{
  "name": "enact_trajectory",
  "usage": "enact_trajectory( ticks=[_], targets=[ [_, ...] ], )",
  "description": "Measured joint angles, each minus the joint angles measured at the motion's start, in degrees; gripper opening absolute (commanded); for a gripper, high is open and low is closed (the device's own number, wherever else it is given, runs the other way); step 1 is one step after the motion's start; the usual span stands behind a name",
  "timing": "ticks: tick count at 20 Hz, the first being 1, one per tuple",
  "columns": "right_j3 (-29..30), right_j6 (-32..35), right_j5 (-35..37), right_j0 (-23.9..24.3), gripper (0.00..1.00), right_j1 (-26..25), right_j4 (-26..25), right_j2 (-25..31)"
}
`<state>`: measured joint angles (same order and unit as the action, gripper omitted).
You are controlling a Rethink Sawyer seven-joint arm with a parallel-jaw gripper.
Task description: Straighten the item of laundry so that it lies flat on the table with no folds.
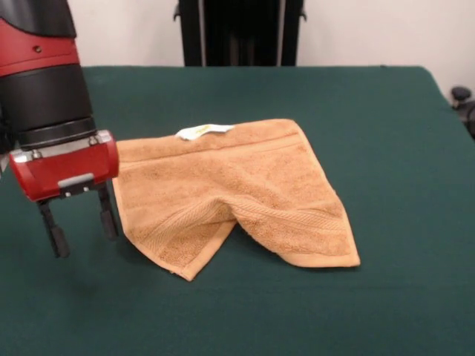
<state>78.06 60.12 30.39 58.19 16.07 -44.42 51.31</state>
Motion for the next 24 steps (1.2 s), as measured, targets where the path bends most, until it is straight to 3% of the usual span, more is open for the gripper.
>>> enact_trajectory(
  ticks=[10,18,24],
  targets=[
    [0.32,0.00,-4.05,-3.68,1.00,0.59,0.39,-1.82],
    [0.31,-0.01,-4.08,-0.87,1.00,-4.09,5.49,-0.66],
    [0.98,-0.01,-4.07,0.93,1.00,-7.35,5.24,-0.38]
  ],
)
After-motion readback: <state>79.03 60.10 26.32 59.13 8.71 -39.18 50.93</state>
